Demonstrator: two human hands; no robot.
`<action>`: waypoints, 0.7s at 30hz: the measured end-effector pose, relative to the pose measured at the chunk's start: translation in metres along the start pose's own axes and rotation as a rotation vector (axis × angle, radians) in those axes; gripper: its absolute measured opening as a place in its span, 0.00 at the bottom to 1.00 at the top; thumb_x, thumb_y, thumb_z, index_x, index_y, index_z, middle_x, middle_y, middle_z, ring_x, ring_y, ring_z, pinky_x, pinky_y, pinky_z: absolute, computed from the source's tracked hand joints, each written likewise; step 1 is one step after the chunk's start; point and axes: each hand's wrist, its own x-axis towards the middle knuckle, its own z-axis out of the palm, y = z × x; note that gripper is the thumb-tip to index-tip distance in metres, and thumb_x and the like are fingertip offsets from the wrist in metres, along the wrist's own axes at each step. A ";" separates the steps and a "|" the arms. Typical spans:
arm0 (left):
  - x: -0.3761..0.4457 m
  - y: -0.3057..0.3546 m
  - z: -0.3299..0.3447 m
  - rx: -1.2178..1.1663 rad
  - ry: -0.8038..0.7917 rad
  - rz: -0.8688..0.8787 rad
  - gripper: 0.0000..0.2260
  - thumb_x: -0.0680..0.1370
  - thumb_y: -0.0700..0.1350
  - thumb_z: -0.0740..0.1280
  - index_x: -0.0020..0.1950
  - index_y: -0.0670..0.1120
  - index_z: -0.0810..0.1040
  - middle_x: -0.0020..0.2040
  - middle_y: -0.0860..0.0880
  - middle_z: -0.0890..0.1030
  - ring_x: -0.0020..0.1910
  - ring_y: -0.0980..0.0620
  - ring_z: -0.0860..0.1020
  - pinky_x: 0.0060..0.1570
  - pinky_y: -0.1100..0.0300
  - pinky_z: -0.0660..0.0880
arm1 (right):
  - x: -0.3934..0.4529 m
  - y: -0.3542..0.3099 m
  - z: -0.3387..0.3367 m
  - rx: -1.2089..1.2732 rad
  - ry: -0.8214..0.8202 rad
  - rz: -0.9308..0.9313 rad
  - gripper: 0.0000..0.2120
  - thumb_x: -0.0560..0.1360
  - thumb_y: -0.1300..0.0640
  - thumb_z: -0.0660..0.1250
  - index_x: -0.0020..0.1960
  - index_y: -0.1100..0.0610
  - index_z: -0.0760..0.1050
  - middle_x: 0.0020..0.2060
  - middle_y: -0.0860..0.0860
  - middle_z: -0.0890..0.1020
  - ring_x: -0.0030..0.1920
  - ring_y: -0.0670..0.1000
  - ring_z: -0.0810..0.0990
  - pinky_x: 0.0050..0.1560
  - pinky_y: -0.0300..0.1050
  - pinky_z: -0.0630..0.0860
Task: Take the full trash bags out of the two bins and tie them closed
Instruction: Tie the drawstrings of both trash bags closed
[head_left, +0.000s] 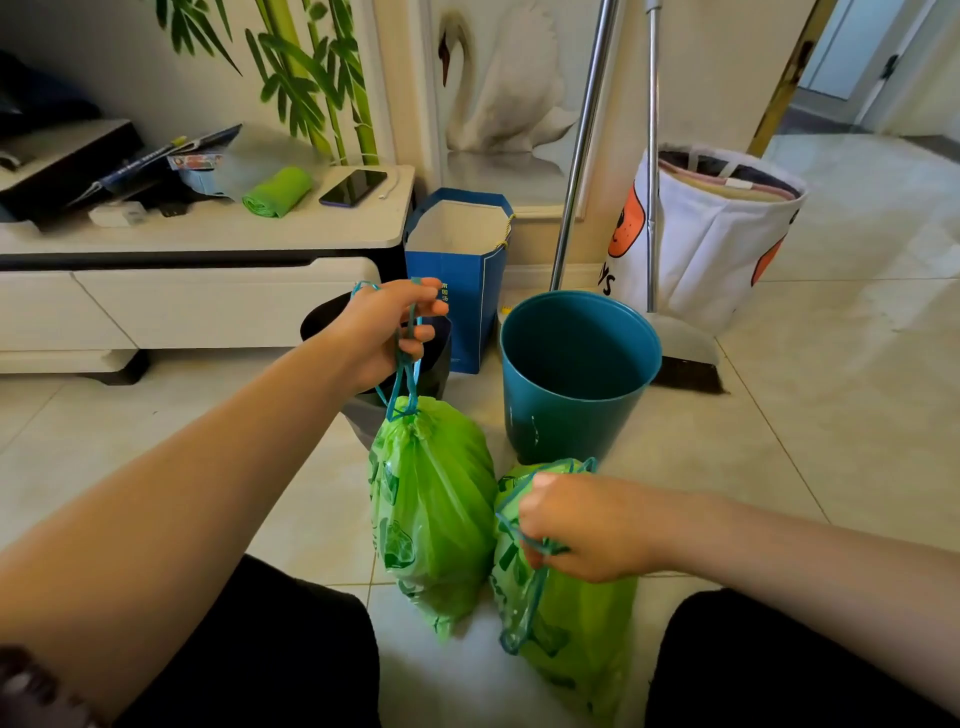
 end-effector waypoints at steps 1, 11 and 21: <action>0.000 0.000 -0.001 0.004 -0.001 0.002 0.09 0.79 0.42 0.62 0.59 0.46 0.74 0.36 0.51 0.77 0.23 0.58 0.68 0.19 0.68 0.62 | 0.002 -0.002 0.007 -0.105 0.009 -0.023 0.09 0.75 0.54 0.63 0.50 0.56 0.79 0.48 0.53 0.79 0.52 0.55 0.73 0.53 0.53 0.74; 0.000 -0.002 0.002 0.029 -0.019 0.005 0.11 0.79 0.42 0.62 0.61 0.46 0.74 0.38 0.50 0.78 0.25 0.57 0.69 0.20 0.68 0.63 | 0.013 0.000 0.024 -0.397 0.078 -0.135 0.10 0.73 0.56 0.67 0.51 0.61 0.78 0.50 0.58 0.79 0.52 0.60 0.75 0.49 0.55 0.74; 0.004 -0.004 -0.001 0.058 -0.005 0.008 0.10 0.79 0.42 0.63 0.60 0.46 0.75 0.38 0.49 0.78 0.26 0.57 0.69 0.21 0.68 0.63 | 0.016 0.007 0.005 0.010 0.151 0.018 0.07 0.76 0.52 0.63 0.45 0.55 0.76 0.43 0.51 0.79 0.46 0.50 0.76 0.49 0.49 0.76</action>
